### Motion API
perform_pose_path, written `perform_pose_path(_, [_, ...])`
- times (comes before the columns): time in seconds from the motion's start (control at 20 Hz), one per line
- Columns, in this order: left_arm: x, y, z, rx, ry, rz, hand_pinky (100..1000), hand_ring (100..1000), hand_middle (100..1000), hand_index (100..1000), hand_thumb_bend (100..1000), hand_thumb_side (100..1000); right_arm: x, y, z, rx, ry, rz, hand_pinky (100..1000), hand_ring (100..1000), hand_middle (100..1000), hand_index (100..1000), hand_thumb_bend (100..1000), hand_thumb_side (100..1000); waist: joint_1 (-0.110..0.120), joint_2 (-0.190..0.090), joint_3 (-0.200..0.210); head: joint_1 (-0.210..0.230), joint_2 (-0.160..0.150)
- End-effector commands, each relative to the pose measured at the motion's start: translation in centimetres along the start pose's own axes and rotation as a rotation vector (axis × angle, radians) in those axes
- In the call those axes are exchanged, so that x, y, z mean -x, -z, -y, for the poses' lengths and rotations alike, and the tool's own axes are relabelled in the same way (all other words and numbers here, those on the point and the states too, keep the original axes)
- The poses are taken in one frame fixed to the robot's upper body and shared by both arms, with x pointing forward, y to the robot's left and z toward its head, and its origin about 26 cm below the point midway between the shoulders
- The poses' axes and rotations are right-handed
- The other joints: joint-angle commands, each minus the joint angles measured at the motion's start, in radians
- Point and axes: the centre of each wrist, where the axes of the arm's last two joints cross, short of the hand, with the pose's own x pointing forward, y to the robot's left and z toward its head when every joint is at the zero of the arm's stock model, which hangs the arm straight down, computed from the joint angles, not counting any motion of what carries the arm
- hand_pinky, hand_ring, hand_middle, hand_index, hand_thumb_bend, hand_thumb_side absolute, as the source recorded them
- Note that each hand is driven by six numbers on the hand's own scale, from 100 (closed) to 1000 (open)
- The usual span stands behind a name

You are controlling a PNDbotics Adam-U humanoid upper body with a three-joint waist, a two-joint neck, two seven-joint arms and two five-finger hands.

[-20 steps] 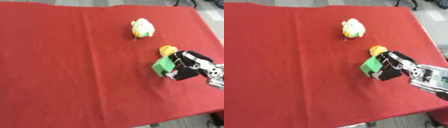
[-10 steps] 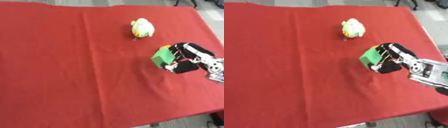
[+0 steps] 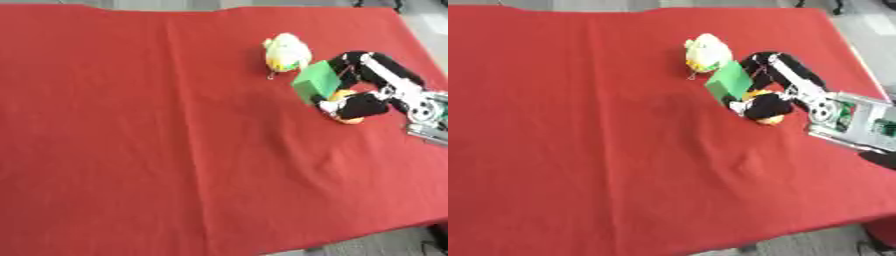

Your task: Pick up the objects with one hand, pass them to the other hand, and then place them into the box on the other side of the table.

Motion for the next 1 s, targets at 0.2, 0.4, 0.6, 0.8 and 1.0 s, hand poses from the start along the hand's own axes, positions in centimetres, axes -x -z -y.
perform_pose_path(0.2, [-2.2,1.3,0.1,0.046,0.019,0.066,1000,792,738,697,100,642,-2.2,1.1,1.8,0.052,-0.038,0.060,676,552,400,591,198,100,0.022,-0.007,0.012,-0.008,0.006])
perform_pose_path(0.4, [-2.7,1.9,0.4,0.075,0.027,0.080,1000,793,739,697,100,633,-4.3,2.0,2.6,0.060,-0.022,0.118,673,543,394,588,191,100,0.024,-0.012,0.025,-0.013,0.006])
perform_pose_path(0.6, [-3.2,2.4,0.7,0.097,0.026,0.094,1000,793,739,698,100,627,-6.1,2.7,3.2,0.055,-0.025,0.162,670,541,392,587,189,100,0.026,-0.016,0.034,-0.016,0.006])
perform_pose_path(0.8, [-3.4,2.6,1.0,0.113,0.026,0.098,1000,794,740,698,100,626,-8.3,3.3,4.2,0.082,-0.007,0.221,673,536,387,586,187,100,0.026,-0.022,0.034,-0.014,0.006])
perform_pose_path(1.0, [-3.6,2.9,1.2,0.127,0.026,0.102,1000,794,740,698,100,620,-10.1,3.6,4.9,0.070,0.009,0.247,672,535,387,586,181,100,0.027,-0.026,0.035,-0.012,0.006])
